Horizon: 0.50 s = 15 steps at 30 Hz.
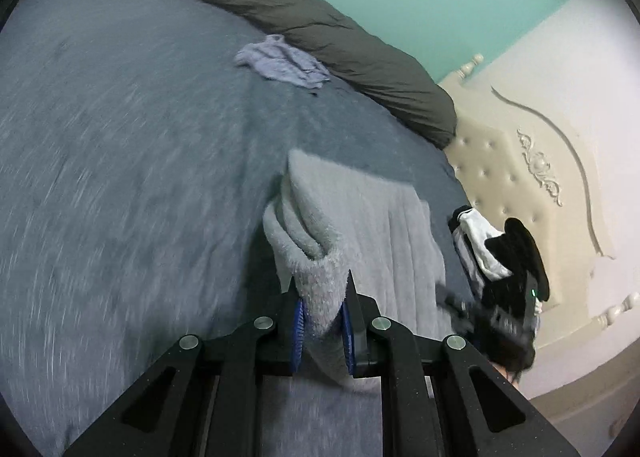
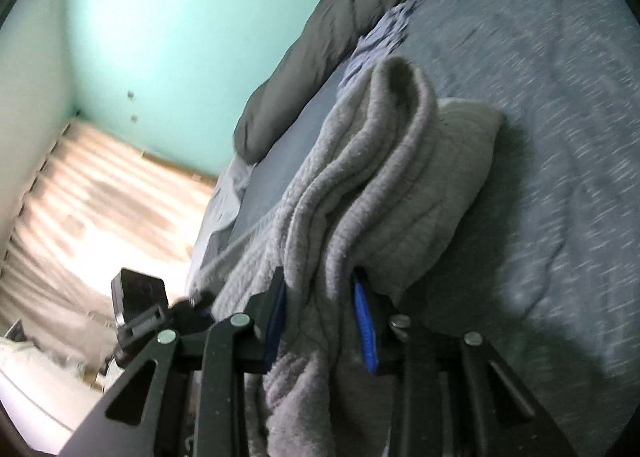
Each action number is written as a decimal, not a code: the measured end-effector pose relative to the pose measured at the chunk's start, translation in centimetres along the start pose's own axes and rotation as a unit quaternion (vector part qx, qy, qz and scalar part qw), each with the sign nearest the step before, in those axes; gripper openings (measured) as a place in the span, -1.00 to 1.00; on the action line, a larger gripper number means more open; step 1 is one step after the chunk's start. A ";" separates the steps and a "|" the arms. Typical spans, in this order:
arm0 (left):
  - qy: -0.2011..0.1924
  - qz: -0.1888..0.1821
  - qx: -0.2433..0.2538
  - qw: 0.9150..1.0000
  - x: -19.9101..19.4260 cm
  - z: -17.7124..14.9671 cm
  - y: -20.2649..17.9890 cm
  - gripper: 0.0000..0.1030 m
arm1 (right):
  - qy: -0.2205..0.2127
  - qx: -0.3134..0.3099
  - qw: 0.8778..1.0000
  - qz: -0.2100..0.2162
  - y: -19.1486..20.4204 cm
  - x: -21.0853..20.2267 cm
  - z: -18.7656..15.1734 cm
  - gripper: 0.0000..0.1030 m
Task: Fold clothes
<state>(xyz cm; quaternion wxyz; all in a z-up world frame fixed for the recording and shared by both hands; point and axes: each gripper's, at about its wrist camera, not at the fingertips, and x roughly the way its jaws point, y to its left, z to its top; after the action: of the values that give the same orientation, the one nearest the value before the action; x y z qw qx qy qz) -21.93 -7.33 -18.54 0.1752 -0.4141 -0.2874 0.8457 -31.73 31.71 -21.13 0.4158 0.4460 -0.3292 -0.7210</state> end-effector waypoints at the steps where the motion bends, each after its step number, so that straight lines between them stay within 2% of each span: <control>1: 0.000 -0.002 -0.006 1.000 -0.7 -1.2 0.3 -0.68 | 0.004 0.002 1.000 0.003 -0.1 -0.4 -0.2 -0.44; 4: 0.004 -0.004 -0.007 1.000 -1.7 -4.2 0.3 -0.68 | 0.013 0.010 1.000 0.006 -0.6 -1.6 -0.9 -0.57; 6: 0.012 -0.010 -0.006 1.000 -1.7 -6.2 0.2 -0.68 | 0.018 0.018 1.000 0.000 -0.7 -1.8 -1.5 -0.57; 10: 0.033 -0.009 -0.007 0.999 -0.5 -8.8 0.2 -0.69 | 0.025 0.014 0.998 -0.053 -0.8 -2.7 -2.9 -0.57; 14: 0.040 0.000 0.002 0.999 0.1 -9.7 0.5 -0.68 | 0.015 -0.004 0.996 -0.084 -0.3 -4.3 -3.8 -0.52; 15: 0.041 0.001 0.000 0.999 0.2 -9.7 0.8 -0.67 | 0.014 -0.015 0.995 -0.095 0.4 -4.0 -4.3 -0.37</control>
<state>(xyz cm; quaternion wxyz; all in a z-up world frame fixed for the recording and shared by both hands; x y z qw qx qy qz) -14.35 -4.53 -23.91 0.1860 -0.4489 -0.2792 0.8283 -26.70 34.67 -20.99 0.3568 0.4792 -0.2687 -0.7556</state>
